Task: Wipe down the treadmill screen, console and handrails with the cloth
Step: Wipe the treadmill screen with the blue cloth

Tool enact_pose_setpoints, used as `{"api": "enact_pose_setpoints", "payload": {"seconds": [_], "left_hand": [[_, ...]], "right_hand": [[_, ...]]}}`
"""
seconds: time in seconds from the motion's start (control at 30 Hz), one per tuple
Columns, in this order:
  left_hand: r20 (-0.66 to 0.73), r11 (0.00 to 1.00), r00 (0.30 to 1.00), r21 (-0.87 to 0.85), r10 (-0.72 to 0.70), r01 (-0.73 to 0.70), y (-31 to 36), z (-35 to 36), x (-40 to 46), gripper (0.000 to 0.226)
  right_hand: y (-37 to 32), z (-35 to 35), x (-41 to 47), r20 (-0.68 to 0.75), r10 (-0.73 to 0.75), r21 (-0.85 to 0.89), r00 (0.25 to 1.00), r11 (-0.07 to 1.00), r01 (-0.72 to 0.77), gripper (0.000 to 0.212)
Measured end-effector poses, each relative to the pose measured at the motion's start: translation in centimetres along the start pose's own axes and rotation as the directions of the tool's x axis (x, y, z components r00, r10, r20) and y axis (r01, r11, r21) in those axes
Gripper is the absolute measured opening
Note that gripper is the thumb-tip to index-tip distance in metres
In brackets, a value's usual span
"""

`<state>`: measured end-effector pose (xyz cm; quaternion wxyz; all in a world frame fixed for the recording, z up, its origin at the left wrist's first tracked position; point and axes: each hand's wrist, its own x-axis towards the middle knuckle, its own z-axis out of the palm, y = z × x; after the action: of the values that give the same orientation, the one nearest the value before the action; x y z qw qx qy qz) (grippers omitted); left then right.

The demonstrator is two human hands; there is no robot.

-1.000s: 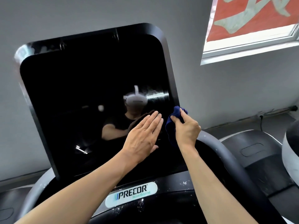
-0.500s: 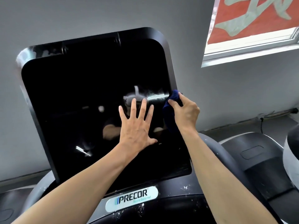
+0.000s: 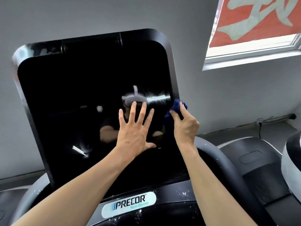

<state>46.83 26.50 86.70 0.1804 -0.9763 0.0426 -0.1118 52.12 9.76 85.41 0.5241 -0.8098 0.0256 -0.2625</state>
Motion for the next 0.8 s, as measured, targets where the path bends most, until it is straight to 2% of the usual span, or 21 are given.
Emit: {"api": "enact_pose_setpoints", "payload": {"seconds": [0.07,0.13,0.23,0.43,0.6,0.7,0.8], "left_hand": [[-0.002,1.000,1.000,-0.017,0.003,-0.003,-0.1,0.1,0.0,0.132],[0.001,1.000,1.000,-0.023,0.003,-0.003,-0.3,0.1,0.0,0.132],[0.006,1.000,1.000,-0.021,0.003,-0.003,-0.3,0.1,0.0,0.132],[0.004,0.999,1.000,-0.034,0.006,-0.006,-0.4,0.2,0.0,0.132],[0.003,0.999,1.000,-0.040,0.004,-0.004,-0.4,0.1,0.1,0.129],[-0.103,0.999,0.995,-0.047,0.001,-0.006,-0.9,-0.5,0.4,0.116],[-0.231,0.997,0.971,-0.059,-0.062,0.050,-2.4,-1.8,2.3,0.109]], "right_hand": [[0.6,-0.8,-1.3,0.006,0.002,-0.021,1.000,1.000,-0.002,0.041],[-0.2,-0.2,0.4,0.001,-0.001,-0.047,1.000,0.999,0.001,0.035],[-2.5,0.8,3.4,-0.016,-0.050,-0.076,0.999,0.996,0.048,0.038],[-0.6,-0.6,-0.4,-0.027,-0.068,-0.092,0.997,0.994,0.065,0.032],[-3.8,1.0,5.2,-0.001,-0.121,-0.138,0.993,0.983,0.120,0.025],[-3.5,1.0,4.0,-0.027,-0.121,-0.116,0.992,0.986,0.117,0.026],[-2.2,0.0,1.6,-0.016,-0.104,-0.112,0.994,0.989,0.102,0.025]]}}
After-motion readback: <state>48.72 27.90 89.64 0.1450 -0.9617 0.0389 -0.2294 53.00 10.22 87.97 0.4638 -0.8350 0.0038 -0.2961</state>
